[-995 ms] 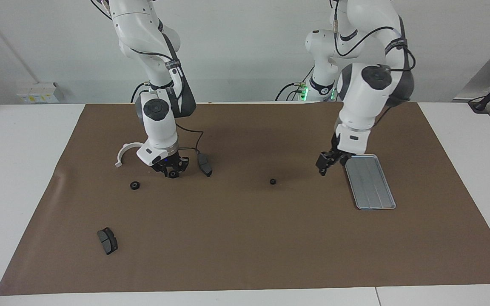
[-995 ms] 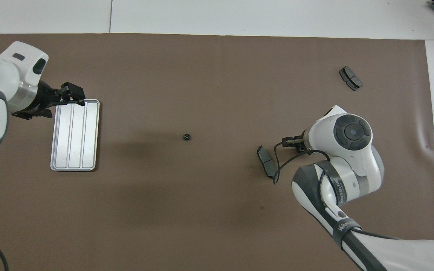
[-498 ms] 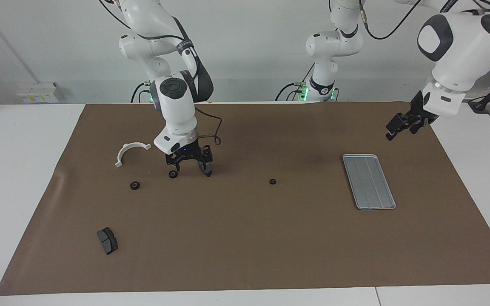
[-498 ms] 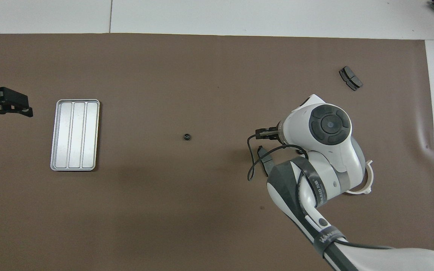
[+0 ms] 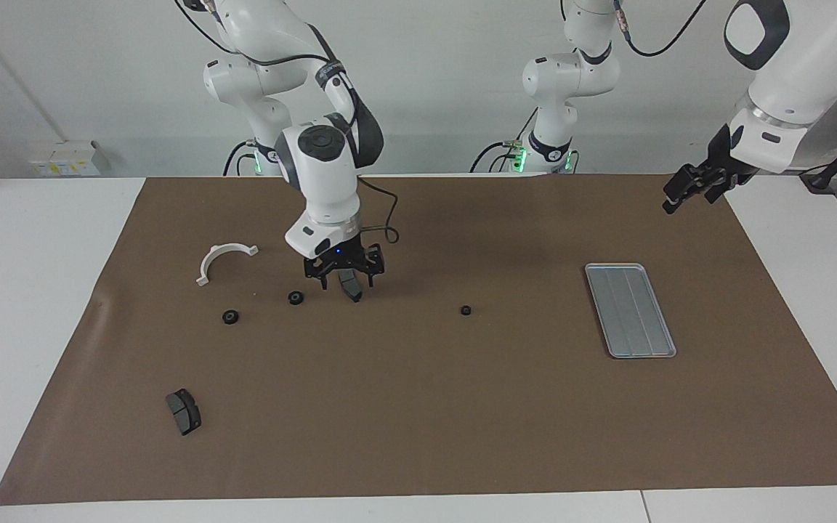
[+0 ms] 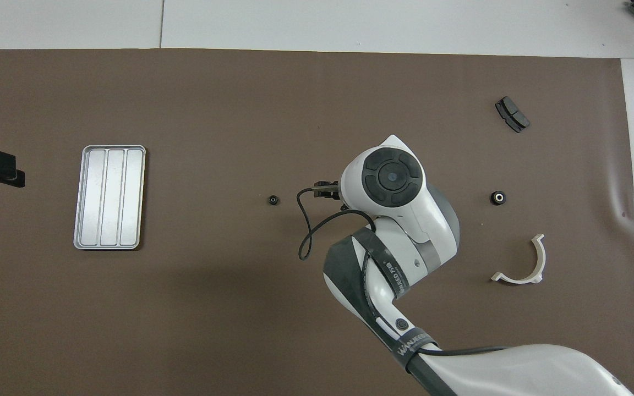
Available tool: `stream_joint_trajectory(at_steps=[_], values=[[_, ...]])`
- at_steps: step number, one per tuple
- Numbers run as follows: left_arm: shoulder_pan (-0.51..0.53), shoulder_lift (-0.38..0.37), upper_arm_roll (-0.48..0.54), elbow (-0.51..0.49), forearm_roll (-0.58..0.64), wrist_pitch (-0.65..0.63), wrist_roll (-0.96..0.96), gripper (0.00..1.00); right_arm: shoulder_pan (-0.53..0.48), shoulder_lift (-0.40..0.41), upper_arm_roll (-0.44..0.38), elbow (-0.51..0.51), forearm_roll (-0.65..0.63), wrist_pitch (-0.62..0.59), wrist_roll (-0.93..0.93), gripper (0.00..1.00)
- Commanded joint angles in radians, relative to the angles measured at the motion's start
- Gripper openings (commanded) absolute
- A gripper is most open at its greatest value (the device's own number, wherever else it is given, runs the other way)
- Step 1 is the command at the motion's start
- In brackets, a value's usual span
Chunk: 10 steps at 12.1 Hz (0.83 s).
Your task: Place bearing gear from tray to pile
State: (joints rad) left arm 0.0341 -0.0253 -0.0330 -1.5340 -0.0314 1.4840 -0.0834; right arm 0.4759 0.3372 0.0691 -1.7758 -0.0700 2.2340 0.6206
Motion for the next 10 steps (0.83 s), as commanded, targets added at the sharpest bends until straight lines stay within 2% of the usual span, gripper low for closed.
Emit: stream_joint_trajectory(at_steps=[1,5,6,10], values=[[0.003,-0.025,0.001,-0.057,0.013,0.013,0.039,1.00,0.052,0.115,0.000,0.155,-0.001,-0.062,0.082,0.99],[0.000,-0.062,0.002,-0.147,0.013,0.076,0.037,1.00,0.110,0.251,0.000,0.298,-0.039,-0.077,0.177,0.95],[-0.005,-0.061,0.002,-0.146,0.013,0.076,0.036,1.00,0.144,0.306,-0.002,0.379,-0.045,-0.083,0.210,0.93],[-0.007,-0.057,0.004,-0.138,0.015,0.076,0.025,1.00,0.159,0.341,0.000,0.411,-0.068,-0.073,0.215,0.87]])
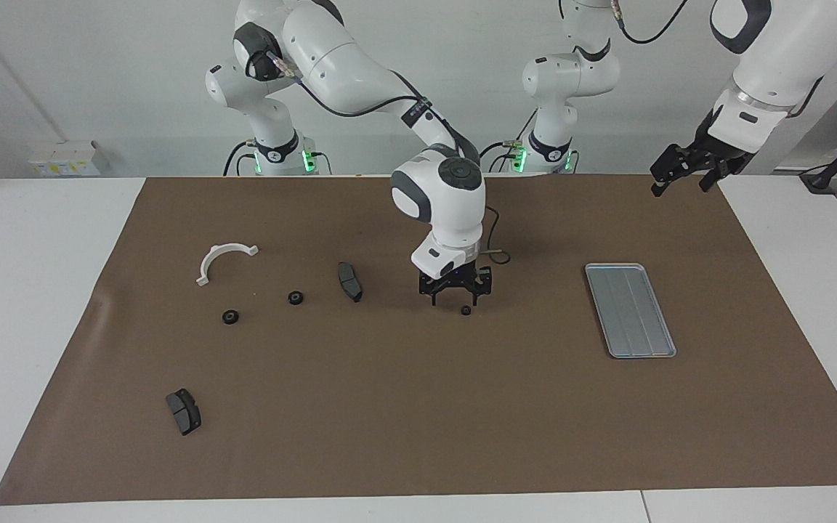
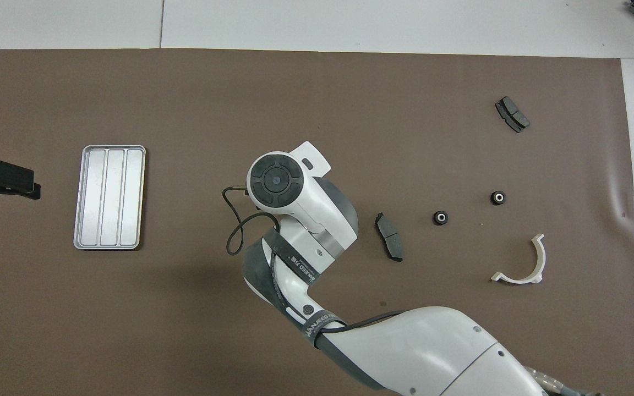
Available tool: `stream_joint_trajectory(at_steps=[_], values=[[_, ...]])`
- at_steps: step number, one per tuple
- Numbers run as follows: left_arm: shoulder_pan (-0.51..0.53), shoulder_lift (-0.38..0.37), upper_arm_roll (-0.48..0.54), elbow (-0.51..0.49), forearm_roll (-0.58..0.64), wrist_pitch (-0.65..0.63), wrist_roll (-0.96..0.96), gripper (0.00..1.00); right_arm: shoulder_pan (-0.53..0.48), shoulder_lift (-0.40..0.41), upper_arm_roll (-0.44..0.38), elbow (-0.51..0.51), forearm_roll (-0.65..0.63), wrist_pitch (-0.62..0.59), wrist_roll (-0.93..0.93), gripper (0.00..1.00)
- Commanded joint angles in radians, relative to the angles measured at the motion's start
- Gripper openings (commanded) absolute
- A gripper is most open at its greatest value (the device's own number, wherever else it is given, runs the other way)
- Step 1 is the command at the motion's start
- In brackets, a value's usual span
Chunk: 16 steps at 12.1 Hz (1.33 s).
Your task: Place bearing gear from tray to pile
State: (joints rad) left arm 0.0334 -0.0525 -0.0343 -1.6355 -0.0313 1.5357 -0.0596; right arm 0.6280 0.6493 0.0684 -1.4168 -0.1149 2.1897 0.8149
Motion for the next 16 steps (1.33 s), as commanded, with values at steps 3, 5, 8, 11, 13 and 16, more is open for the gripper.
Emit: stream_joint_trajectory(at_steps=[3,5,8,11,13,16], values=[[0.003,-0.032,0.005,-0.038,0.014,0.027,0.001,1.00,0.010,0.041,0.002,0.048,-0.052,-0.021,0.023,0.81],[0.003,-0.030,0.005,-0.037,0.013,0.026,0.000,1.00,0.031,0.053,0.001,0.048,-0.058,0.004,0.030,0.79],[0.002,-0.033,0.005,-0.035,0.013,0.029,-0.005,1.00,0.044,0.073,0.001,0.048,-0.080,0.018,0.050,0.73],[0.006,-0.047,0.010,-0.021,0.011,0.035,-0.006,1.00,0.045,0.070,0.001,0.048,-0.095,0.013,0.056,0.58],[0.006,-0.035,0.008,-0.014,0.013,0.034,-0.008,1.00,0.042,0.072,0.002,0.047,-0.101,0.016,0.055,0.54],[0.006,-0.030,0.008,0.002,0.014,0.035,-0.011,1.00,0.044,0.070,0.001,0.029,-0.097,0.086,0.061,0.54]])
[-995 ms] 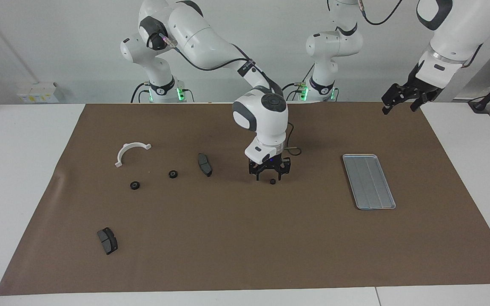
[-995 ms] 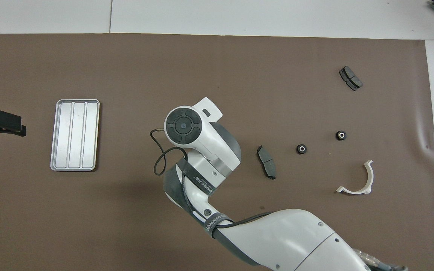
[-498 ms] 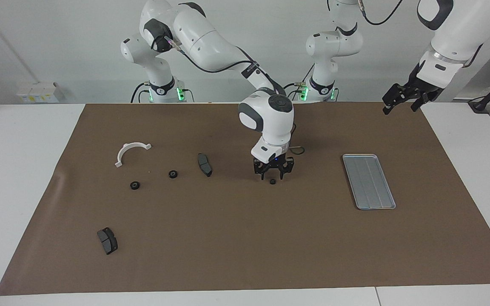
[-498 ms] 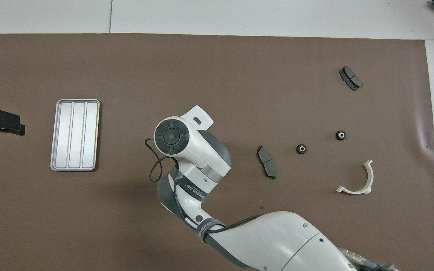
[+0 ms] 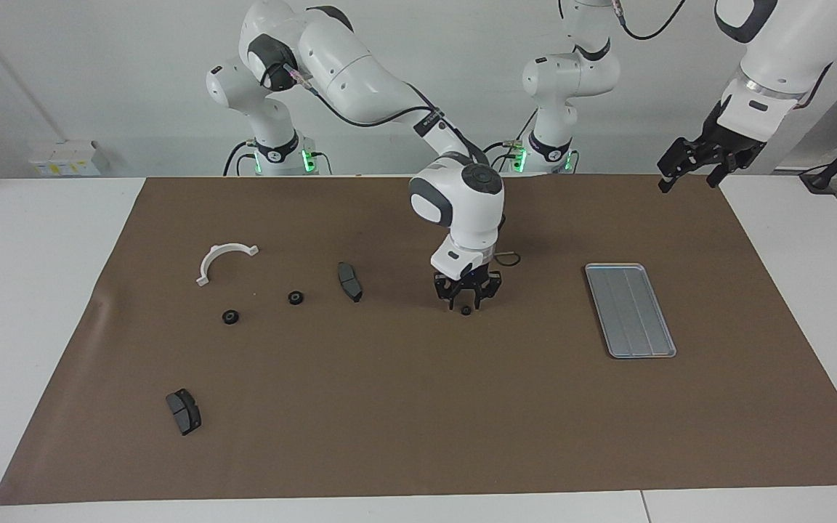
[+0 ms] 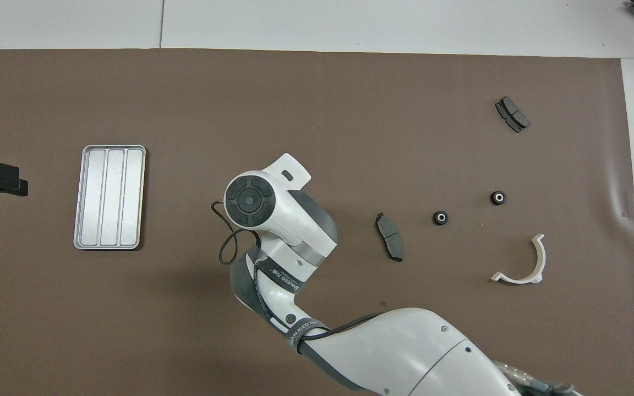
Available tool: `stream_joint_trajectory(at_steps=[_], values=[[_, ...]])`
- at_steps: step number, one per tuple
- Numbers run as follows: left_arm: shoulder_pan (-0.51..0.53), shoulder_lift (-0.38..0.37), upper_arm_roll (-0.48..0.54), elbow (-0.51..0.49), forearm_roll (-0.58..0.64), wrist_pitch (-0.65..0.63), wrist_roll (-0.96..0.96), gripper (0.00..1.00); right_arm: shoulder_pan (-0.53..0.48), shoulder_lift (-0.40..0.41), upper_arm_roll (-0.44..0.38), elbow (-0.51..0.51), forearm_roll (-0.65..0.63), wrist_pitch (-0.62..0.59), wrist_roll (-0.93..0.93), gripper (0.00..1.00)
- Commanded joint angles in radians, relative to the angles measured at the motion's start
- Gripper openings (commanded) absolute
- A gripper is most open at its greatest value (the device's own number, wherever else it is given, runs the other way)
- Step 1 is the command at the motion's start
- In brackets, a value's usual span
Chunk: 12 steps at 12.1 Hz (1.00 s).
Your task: Place bearing gear from tray to pile
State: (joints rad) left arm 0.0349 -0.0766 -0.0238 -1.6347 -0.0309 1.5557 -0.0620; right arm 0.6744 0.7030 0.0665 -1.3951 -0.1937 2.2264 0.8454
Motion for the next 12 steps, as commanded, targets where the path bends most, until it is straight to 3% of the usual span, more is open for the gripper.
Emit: stream_joint_trajectory(at_steps=[1,6,8,12], values=[[0.006,-0.006,-0.002,0.009,0.013,0.009,-0.009,1.00,-0.003,0.016,0.004,-0.005,-0.019,0.062,0.035,0.54],[0.008,-0.006,-0.002,0.004,0.014,0.014,-0.009,1.00,0.001,0.015,0.004,-0.015,-0.021,0.062,0.046,0.52],[0.016,-0.002,-0.002,0.007,0.012,0.006,-0.007,1.00,0.001,0.013,0.004,-0.019,-0.020,0.061,0.047,0.42],[0.019,0.008,-0.002,0.004,0.014,0.017,-0.005,1.00,0.004,0.010,0.004,-0.019,-0.019,0.042,0.058,0.36]])
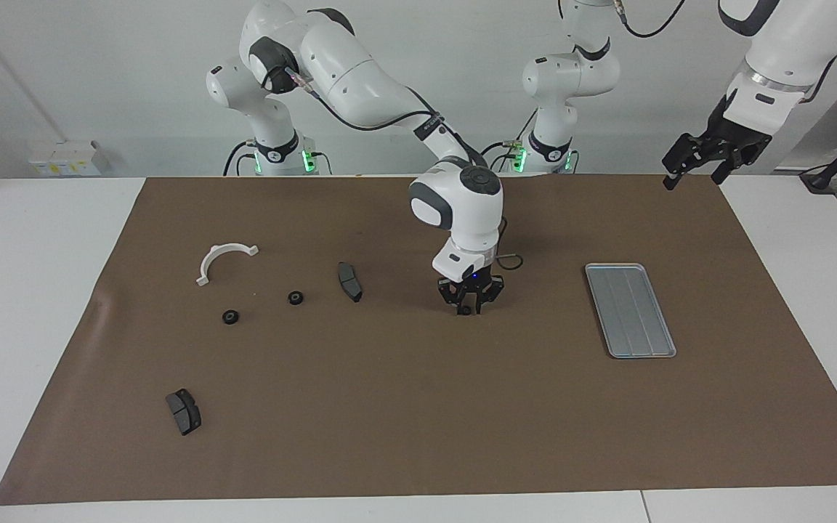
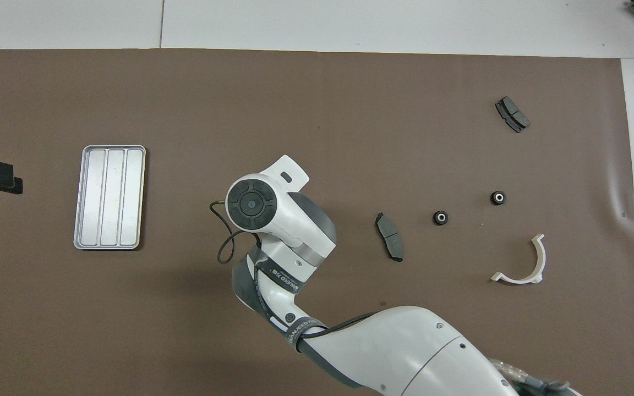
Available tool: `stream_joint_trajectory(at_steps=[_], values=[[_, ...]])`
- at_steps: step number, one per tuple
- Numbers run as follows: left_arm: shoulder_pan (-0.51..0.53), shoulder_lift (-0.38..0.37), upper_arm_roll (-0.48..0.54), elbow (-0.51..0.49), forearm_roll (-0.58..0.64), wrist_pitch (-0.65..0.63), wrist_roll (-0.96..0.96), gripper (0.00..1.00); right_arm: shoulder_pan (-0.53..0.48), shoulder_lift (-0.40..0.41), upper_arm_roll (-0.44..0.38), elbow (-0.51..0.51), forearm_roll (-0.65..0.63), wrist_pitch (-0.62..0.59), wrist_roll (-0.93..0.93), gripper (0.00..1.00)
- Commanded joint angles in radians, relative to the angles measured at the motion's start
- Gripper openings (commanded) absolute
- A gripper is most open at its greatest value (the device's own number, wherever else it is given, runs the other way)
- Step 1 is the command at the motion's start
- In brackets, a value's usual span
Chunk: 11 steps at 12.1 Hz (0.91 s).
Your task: Place bearing gear from tray to pile
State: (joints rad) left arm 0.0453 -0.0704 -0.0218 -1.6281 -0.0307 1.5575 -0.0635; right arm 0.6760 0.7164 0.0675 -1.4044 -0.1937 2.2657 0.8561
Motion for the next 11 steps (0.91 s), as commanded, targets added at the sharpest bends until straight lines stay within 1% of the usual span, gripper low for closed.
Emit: stream_joint_trajectory(at_steps=[1,5,7,8,9,10,11], values=[[0.008,0.003,-0.004,-0.001,0.014,0.015,-0.004,1.00,0.002,-0.005,0.003,-0.010,-0.019,0.000,0.047,0.36],[0.018,0.004,-0.004,-0.001,0.014,0.016,-0.002,1.00,0.002,-0.005,0.003,-0.015,-0.019,-0.003,0.049,0.33],[0.016,0.003,-0.004,0.001,0.014,0.013,-0.004,1.00,0.002,-0.005,0.003,-0.015,-0.019,-0.006,0.049,0.28],[0.018,0.003,-0.004,0.001,0.012,0.013,-0.004,1.00,0.004,-0.006,0.003,-0.015,-0.019,-0.009,0.049,0.22],[0.016,0.003,-0.004,0.001,0.012,0.015,-0.006,1.00,0.002,-0.008,0.003,-0.015,-0.019,-0.017,0.049,0.08],[0.016,0.004,-0.004,0.001,0.012,0.015,-0.006,1.00,0.002,-0.012,0.002,-0.015,-0.019,-0.020,0.047,0.00],[0.016,0.004,-0.004,0.001,0.014,0.015,-0.004,1.00,-0.001,-0.020,0.002,-0.013,-0.019,-0.022,0.046,0.00]])
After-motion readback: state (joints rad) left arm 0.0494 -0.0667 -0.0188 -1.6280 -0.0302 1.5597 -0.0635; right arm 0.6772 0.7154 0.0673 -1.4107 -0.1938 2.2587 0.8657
